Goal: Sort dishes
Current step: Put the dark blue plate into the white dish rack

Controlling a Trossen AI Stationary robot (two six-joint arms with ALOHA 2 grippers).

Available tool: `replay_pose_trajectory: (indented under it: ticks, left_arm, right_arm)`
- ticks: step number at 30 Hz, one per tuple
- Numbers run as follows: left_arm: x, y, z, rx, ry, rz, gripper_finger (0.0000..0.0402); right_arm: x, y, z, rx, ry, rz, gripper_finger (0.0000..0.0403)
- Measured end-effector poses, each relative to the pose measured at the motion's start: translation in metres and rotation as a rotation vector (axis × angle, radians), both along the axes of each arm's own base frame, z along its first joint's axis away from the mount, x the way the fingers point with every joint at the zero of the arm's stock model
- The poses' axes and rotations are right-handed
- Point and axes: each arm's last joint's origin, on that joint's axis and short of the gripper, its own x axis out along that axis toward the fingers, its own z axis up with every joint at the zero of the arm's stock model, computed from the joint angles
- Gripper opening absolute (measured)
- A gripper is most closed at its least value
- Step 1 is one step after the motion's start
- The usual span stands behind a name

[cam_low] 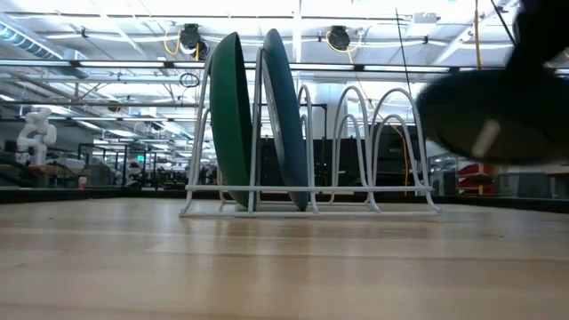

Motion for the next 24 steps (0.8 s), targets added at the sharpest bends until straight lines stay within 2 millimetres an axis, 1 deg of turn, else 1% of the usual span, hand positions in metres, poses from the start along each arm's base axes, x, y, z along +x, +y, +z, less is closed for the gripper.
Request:
replay_pose_trajectory:
  ticks: [4, 8, 11, 13, 20, 24]
  left_arm:
    - [0.0, 0.0, 0.0, 0.0, 0.0, 0.0, 0.0135]
    - [0.0, 0.0, 0.0, 0.0, -0.001, 0.0, 0.0135]
    - [0.0, 0.0, 0.0, 0.0, -0.001, 0.0, 0.0135]
    - [0.0, 0.0, 0.0, 0.0, -0.001, 0.0, 0.0135]
    - [0.0, 0.0, 0.0, 0.0, -0.002, 0.0, 0.0135]
    - [0.0, 0.0, 0.0, 0.001, -0.002, 0.001, 0.0135]
  right_arm:
    - [-0.001, 0.004, 0.038, -0.061, -0.117, -0.034, 0.0001]
    - [0.001, 0.011, 0.077, -0.117, -0.324, -0.014, 0.0001]
    - [0.005, 0.017, 0.098, -0.177, -0.47, 0.024, 0.0]
    - [0.009, 0.02, 0.106, -0.216, -0.552, 0.033, 0.0]
    - [0.024, 0.03, 0.118, -0.277, -0.74, 0.002, 0.0]
    - [0.031, 0.036, 0.125, -0.288, -0.763, 0.019, 0.0]
